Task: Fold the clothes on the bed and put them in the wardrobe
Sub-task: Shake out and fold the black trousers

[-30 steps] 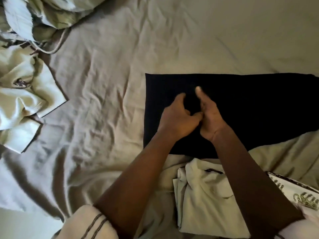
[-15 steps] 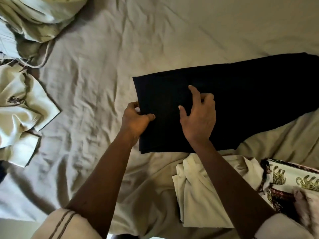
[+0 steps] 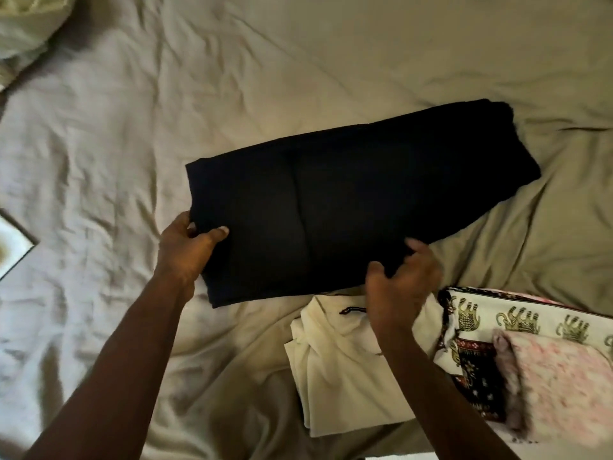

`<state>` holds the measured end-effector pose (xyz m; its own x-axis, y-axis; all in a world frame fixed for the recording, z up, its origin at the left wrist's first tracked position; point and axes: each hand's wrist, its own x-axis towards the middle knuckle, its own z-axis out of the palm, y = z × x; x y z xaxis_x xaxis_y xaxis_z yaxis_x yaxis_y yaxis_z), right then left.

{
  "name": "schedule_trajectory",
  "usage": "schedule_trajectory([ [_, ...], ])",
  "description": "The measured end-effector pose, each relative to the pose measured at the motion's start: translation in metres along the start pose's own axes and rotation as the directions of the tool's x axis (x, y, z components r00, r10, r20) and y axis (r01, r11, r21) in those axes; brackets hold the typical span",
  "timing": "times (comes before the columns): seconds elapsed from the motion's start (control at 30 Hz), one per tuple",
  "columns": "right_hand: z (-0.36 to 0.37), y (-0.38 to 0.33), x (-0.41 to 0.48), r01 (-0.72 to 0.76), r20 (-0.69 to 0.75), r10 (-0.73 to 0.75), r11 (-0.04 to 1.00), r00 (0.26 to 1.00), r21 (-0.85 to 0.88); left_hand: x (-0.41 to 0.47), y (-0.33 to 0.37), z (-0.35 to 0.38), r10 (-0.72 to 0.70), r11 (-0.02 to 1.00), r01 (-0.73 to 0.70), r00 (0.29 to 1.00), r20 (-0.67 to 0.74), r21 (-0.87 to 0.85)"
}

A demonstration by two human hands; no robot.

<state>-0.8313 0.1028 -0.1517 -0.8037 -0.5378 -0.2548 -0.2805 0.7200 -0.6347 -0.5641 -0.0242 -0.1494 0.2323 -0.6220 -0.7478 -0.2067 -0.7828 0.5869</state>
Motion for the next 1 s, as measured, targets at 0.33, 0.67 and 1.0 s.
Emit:
schedule_trajectory([
  [0.33,0.017,-0.021,0.007,-0.456,0.158,0.44,0.738,0.884,0.498,-0.013,0.002,0.001,0.036,0.997,-0.034,0.999,-0.026,0.063],
  [0.67,0.02,-0.017,0.041,-0.226,0.375,0.045,0.862,0.926,0.455,-0.05,0.058,0.039,0.079,0.957,-0.034,0.986,0.149,-0.287],
  [1.0,-0.012,-0.016,0.071,-0.582,0.678,0.056,0.568,0.733,0.583,-0.084,0.091,0.214,0.296,0.952,-0.281,0.945,0.136,-0.121],
])
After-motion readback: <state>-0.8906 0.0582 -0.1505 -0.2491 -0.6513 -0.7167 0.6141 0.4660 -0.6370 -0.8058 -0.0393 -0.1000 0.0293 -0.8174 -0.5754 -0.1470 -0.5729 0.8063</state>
